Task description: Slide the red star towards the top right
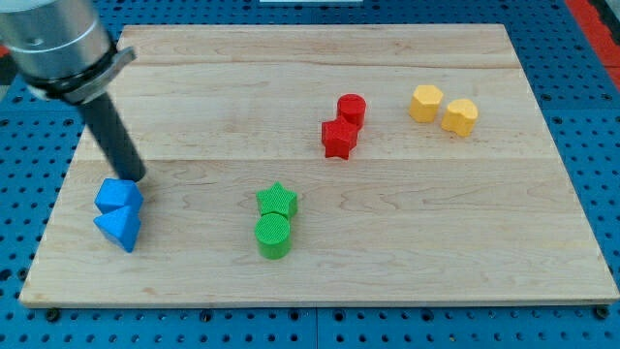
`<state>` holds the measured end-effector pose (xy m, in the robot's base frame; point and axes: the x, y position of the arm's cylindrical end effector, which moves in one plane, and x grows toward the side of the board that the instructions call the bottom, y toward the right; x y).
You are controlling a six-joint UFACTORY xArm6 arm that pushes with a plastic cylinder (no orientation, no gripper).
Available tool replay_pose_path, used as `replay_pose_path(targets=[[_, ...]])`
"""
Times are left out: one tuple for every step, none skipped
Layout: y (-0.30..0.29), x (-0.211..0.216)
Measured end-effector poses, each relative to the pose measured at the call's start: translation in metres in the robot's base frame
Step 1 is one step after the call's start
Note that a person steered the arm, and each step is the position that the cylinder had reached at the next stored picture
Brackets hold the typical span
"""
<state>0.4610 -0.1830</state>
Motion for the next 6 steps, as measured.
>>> replay_pose_path(targets=[[0.095, -0.013], [0.172, -0.004], [0.248, -0.002], [0.248, -0.052], [0.24, -0.028], [0.198, 0.001]])
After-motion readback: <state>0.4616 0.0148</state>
